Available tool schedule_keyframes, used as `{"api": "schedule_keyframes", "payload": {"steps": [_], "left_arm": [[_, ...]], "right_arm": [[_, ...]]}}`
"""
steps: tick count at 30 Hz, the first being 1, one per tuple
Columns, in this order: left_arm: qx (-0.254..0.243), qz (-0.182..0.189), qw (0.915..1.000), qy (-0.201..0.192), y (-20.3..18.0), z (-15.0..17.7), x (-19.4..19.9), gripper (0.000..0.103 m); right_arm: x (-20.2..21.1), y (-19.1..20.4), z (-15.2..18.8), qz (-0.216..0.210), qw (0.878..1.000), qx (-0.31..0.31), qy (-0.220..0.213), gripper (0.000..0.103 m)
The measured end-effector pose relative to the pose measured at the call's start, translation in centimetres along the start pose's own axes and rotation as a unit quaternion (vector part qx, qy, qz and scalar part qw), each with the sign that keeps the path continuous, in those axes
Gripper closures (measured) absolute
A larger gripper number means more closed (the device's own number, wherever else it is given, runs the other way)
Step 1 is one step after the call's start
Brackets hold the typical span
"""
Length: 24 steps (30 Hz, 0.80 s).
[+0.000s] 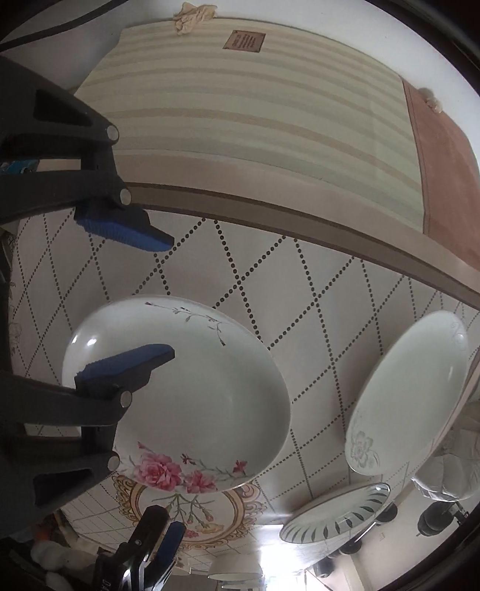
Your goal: Organize plates and bowls
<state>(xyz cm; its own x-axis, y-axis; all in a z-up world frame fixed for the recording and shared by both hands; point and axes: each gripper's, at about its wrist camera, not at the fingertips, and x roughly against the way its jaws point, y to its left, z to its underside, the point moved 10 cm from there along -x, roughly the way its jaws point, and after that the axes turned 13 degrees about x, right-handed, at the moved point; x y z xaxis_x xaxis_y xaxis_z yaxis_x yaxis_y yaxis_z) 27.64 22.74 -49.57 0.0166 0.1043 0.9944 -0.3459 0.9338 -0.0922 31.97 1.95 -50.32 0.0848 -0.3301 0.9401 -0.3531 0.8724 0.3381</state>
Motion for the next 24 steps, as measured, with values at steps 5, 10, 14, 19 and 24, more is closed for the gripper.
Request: {"api": "schedule_keyframes", "payload": {"steps": [5, 10, 14, 19, 24], "left_arm": [[0.001, 0.027, 0.9987, 0.044, -0.4, 0.4, -2.7, 0.069], [-0.003, 0.027, 0.9982, 0.053, -1.0, 1.1, -3.4, 0.081], [0.015, 0.040, 0.9980, 0.046, -0.8, 1.1, -3.2, 0.081], [0.002, 0.031, 0.9992, 0.023, -0.6, 1.8, -2.7, 0.083], [0.005, 0.026, 0.9995, 0.015, -0.8, 1.7, -2.2, 0.086]], "right_arm": [[-3.8, -0.3, -0.5, -0.020, 0.999, -0.009, 0.032, 0.022], [-5.6, -0.1, -0.5, -0.038, 0.998, -0.016, 0.049, 0.038], [-7.0, 0.0, -0.5, -0.055, 0.997, -0.021, 0.058, 0.061], [-7.3, -0.8, -0.2, -0.046, 0.997, -0.028, 0.053, 0.084], [-6.9, -1.5, 0.3, -0.055, 0.997, -0.032, 0.047, 0.086]]}}
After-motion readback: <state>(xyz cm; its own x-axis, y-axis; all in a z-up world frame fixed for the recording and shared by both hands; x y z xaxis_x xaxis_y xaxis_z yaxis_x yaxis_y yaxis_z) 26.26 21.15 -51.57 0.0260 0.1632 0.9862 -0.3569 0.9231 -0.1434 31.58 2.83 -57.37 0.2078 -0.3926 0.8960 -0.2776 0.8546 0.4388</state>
